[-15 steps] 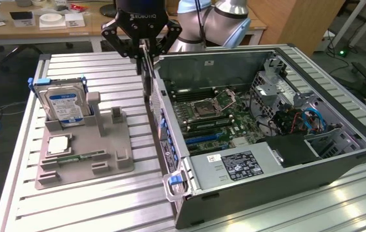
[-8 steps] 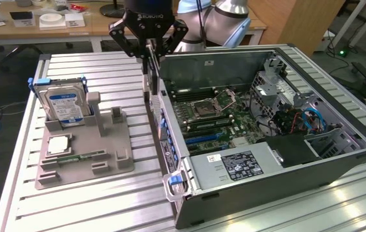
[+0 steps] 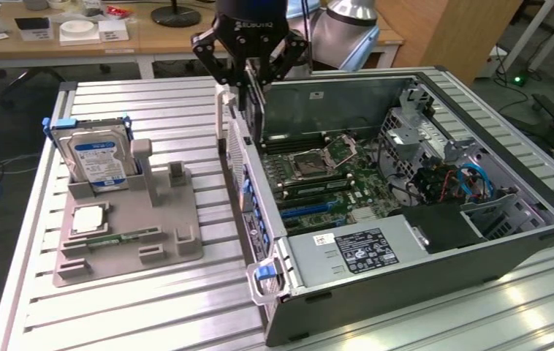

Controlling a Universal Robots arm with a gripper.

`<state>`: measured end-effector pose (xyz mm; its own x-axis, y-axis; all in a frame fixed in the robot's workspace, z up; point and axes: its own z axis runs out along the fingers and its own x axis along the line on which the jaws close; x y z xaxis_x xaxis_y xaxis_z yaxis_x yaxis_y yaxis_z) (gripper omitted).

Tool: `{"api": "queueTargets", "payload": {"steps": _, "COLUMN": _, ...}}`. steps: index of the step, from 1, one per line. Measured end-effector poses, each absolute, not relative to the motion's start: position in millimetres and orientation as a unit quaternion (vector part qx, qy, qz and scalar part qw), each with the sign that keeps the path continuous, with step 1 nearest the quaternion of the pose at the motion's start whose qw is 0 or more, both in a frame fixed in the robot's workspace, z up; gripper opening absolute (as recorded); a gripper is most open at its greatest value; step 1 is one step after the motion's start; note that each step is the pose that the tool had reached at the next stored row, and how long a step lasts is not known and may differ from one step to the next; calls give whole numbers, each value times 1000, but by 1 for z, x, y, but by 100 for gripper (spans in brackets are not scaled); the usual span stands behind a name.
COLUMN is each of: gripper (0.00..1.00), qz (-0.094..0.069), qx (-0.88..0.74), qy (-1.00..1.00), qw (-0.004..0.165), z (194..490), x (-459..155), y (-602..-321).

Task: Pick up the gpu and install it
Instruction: 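Pick up the gpu and move the gpu toward the slot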

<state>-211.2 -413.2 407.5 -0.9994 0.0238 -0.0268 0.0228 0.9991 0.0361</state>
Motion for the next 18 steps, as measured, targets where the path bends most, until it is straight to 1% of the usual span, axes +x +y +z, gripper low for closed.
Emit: {"api": "queueTargets", "payload": {"steps": 18, "gripper": 28, "qz": 18, "qx": 12, "qy": 1000, "qw": 14, "z": 407, "x": -143, "y": -413}}
